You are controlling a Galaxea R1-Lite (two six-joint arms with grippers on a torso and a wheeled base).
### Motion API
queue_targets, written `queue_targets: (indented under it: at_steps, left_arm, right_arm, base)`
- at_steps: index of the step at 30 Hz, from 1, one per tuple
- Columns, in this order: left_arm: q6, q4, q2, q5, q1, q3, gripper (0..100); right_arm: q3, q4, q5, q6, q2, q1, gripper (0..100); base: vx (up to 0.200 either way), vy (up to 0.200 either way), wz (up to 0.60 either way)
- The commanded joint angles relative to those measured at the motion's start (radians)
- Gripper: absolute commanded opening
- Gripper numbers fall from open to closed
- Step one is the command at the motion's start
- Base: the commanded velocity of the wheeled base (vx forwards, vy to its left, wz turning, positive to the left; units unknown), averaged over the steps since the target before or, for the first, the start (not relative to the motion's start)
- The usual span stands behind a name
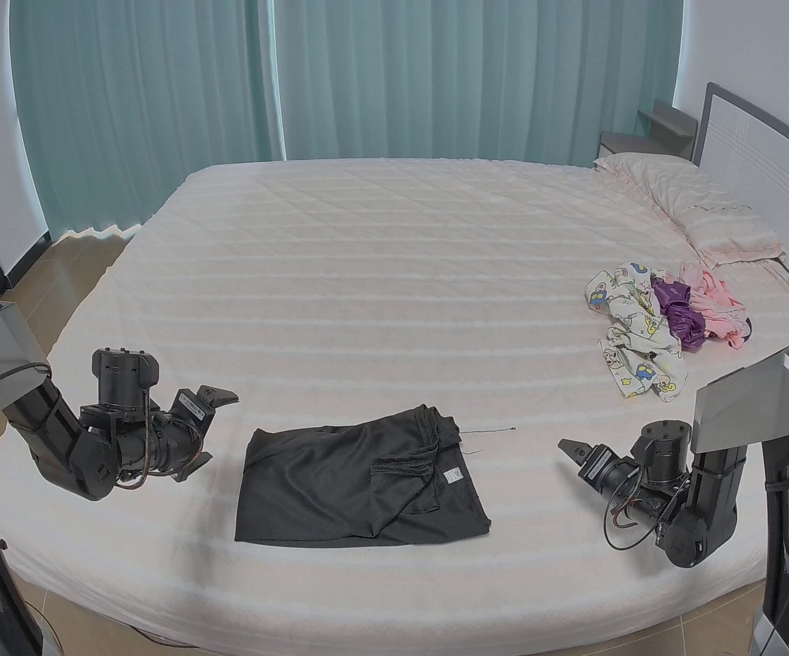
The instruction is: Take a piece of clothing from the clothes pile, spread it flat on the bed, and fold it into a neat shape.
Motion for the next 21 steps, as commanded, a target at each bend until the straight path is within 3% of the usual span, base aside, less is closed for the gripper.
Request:
queue_targets:
  at_steps: [1,6,12,21]
  left_arm:
    - [-0.026,-0.002,0.0,0.0,-0.001,-0.006,100]
    - [-0.026,-0.015,0.002,-0.014,-0.001,0.006,100]
    - [-0.024,-0.035,0.006,-0.013,-0.003,0.014,100]
    - [-0.026,-0.037,0.029,0.012,-0.003,0.0,100]
  right_arm:
    - [0.001,-0.01,0.0,0.001,0.0,0.005,100]
    - [0.001,-0.01,0.0,0.0,0.0,0.005,100]
    - [0.001,-0.01,0.0,0.0,0.0,0.005,100]
    - [0.001,-0.01,0.0,0.0,0.0,0.009,100]
  base:
    - [0.0,0.0,0.0]
    - [0.0,0.0,0.0]
    - [0.2,0.0,0.0]
    - [0.0,0.0,0.0]
